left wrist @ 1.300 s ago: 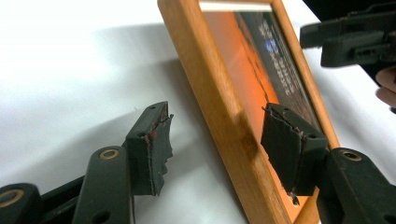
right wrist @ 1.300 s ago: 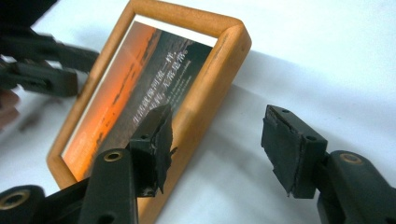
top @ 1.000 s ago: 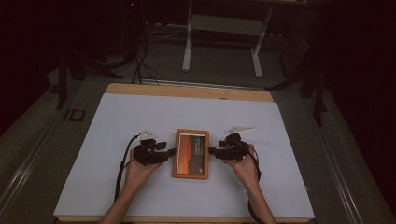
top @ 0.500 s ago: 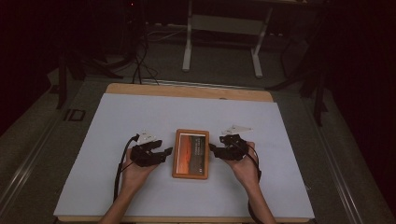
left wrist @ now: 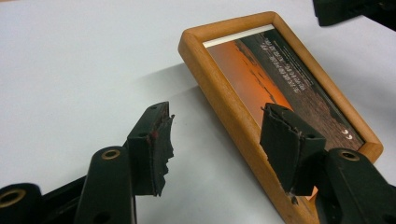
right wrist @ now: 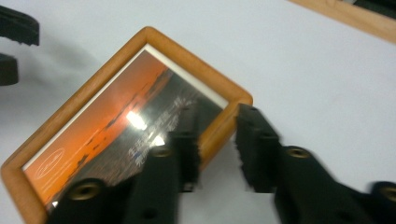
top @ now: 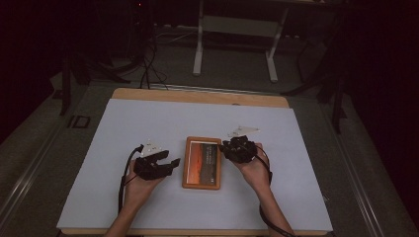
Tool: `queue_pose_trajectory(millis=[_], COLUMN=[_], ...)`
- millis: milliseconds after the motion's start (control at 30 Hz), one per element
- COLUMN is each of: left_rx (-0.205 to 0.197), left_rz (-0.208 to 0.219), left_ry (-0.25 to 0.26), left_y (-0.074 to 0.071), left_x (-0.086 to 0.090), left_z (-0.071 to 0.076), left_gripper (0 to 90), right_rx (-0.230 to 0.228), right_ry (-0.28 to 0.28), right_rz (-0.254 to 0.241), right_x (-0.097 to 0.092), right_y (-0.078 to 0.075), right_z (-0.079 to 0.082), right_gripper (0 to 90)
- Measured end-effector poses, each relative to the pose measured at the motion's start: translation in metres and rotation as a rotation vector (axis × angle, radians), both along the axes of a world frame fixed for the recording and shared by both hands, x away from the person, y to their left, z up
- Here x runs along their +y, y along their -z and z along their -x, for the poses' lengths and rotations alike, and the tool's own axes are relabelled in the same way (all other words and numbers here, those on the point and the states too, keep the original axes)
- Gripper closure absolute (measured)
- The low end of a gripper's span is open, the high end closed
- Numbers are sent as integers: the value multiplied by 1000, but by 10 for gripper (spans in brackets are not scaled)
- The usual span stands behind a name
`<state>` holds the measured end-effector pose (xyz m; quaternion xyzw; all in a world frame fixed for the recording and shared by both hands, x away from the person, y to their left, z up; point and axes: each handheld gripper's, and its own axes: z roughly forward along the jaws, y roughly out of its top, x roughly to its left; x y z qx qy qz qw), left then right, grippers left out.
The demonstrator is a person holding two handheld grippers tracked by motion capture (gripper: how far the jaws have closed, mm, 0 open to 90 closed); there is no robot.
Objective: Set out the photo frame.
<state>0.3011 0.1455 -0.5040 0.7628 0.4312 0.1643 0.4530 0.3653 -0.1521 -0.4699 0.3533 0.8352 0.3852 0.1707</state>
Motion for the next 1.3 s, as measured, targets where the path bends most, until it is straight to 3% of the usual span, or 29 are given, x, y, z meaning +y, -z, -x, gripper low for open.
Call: queue_pose_trajectory(millis=[133, 300, 433, 1300], left_rx=[0, -2, -4, -3], left_rz=[-5, -4, -6, -6], left_ry=[10, 28, 40, 55], left_y=[0, -1, -3, -5], left_x=[-1, -3, -4, -8], left_z=[3, 7, 9, 10], left_gripper=[432, 434, 434, 426], right_rx=[-28, -49, -48, -33], right_ry=[-13, -49, -45, -37], right_rz=[28, 82, 99, 103], right_x=[7, 19, 24, 28], right_y=[0, 2, 5, 16], right_z=[-5, -11, -17, -28], right_gripper=[898, 900, 900, 900])
